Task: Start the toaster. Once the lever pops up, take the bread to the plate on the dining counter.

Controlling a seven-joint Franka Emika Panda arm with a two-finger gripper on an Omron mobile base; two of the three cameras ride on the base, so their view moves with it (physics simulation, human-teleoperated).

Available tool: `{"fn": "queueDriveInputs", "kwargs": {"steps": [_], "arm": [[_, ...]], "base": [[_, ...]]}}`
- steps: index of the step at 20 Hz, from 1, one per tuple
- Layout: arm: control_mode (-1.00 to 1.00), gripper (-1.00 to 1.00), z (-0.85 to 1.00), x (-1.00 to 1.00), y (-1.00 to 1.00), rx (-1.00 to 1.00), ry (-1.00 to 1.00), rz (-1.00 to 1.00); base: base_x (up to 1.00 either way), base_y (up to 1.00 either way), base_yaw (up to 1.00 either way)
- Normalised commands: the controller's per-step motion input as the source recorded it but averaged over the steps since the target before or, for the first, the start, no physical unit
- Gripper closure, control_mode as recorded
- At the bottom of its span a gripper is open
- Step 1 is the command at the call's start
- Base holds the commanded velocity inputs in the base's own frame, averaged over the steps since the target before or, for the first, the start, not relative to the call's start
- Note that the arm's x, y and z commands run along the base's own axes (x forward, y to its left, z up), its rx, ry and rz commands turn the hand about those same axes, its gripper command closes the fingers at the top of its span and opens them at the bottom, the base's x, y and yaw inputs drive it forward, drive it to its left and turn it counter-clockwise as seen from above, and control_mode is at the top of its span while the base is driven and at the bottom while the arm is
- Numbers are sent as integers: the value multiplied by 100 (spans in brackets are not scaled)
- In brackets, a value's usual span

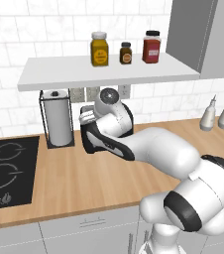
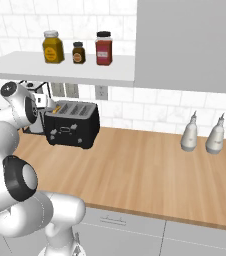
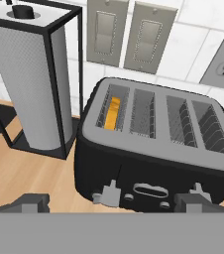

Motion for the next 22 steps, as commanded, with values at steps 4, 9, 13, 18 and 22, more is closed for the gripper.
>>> {"fn": "queueDriveInputs", "kwargs": {"steps": [4,9,13,18,22], "arm": [[-100,-100,0,0,0,0,0,0],[-100,-100,0,0,0,0,0,0],[-100,-100,0,0,0,0,0,0],[-100,-100,0,0,0,0,0,0],[-100,-100,0,0,0,0,0,0]], "base": [[0,0,0],[0,0,0],[0,0,0],[0,0,0],[0,0,0]]}}
